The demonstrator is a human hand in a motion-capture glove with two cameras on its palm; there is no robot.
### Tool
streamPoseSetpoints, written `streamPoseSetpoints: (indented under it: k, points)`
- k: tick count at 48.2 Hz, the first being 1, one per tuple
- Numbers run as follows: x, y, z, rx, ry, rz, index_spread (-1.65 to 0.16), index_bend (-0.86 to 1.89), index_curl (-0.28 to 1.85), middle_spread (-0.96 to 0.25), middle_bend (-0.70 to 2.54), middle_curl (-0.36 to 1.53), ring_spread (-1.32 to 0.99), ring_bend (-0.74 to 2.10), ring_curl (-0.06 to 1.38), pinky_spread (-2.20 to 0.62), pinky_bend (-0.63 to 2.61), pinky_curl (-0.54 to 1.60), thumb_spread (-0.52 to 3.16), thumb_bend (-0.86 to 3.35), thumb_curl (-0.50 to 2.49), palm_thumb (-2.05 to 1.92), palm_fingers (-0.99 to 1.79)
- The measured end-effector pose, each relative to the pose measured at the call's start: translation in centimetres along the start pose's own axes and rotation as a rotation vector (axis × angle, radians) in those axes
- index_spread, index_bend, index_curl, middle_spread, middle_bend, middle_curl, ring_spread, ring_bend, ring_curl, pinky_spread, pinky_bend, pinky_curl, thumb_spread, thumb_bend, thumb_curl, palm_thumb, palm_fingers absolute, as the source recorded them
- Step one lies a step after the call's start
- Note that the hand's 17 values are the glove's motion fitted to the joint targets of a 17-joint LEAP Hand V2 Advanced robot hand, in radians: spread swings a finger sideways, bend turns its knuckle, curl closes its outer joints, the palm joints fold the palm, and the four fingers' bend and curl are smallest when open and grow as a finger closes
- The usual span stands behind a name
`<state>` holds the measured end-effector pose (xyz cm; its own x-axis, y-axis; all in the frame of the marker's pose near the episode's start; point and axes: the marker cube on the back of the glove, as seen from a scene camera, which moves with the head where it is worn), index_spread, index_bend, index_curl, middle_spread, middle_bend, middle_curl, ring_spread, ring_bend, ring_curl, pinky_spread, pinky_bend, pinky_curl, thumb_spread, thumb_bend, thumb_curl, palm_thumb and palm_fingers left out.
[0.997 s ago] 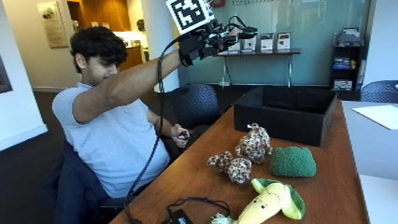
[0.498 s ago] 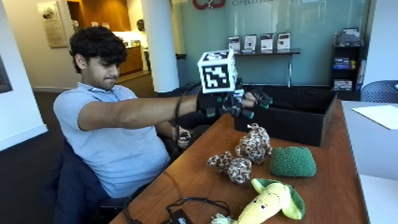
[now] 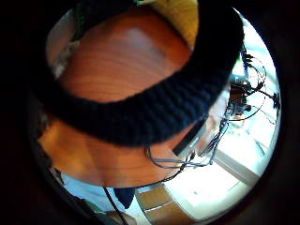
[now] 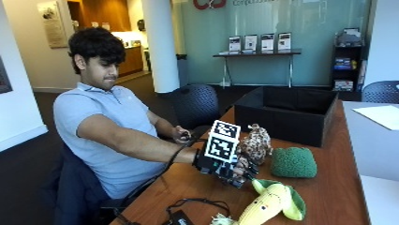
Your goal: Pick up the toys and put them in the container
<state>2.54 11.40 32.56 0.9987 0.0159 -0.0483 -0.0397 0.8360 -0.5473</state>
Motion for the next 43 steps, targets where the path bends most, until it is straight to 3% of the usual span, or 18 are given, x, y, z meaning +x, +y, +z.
streamPoseSetpoints:
  k: [5,13,17,19,29,36,43]
  points:
    - [-0.9,-0.2,1.3,0.059,0.043,-0.024,-0.31,0.21,0.3,-0.01,0.09,0.2,-0.09,0.16,0.11,0.04,0.67,0.33,1.28,-0.08,0.13,-0.12,-0.2]
    - [-1.8,-0.9,1.5,0.211,0.031,-0.063,-0.32,0.37,0.34,0.01,0.13,0.19,-0.06,0.31,0.15,-0.01,0.59,0.31,1.43,-0.02,0.14,-0.04,0.14]
    - [-2.1,-1.3,1.5,0.309,-0.014,-0.091,-0.3,0.43,0.36,-0.02,0.2,0.21,-0.1,0.45,0.19,-0.15,0.68,0.32,1.59,0.03,0.15,0.03,0.59]
    - [-2.1,-1.4,1.3,0.341,-0.05,-0.102,-0.29,0.43,0.36,-0.03,0.21,0.21,-0.11,0.51,0.2,-0.19,0.69,0.31,1.65,0.07,0.16,0.08,0.69]
    - [-1.5,-2.0,-0.4,0.366,-0.214,-0.095,-0.26,0.37,0.43,-0.06,0.26,0.27,-0.18,0.79,0.33,-0.32,0.83,0.42,1.63,0.33,0.3,0.47,0.89]
    - [-1.9,-1.6,-4.9,0.401,-0.271,-0.086,-0.25,0.33,0.45,-0.08,0.3,0.31,-0.2,0.87,0.38,-0.37,0.89,0.47,1.58,0.41,0.38,0.62,0.9]
    - [-5.1,-0.2,-15.0,0.485,-0.221,-0.134,-0.25,0.33,0.49,-0.09,0.33,0.34,-0.21,0.9,0.41,-0.39,0.93,0.5,1.56,0.43,0.42,0.67,0.87]
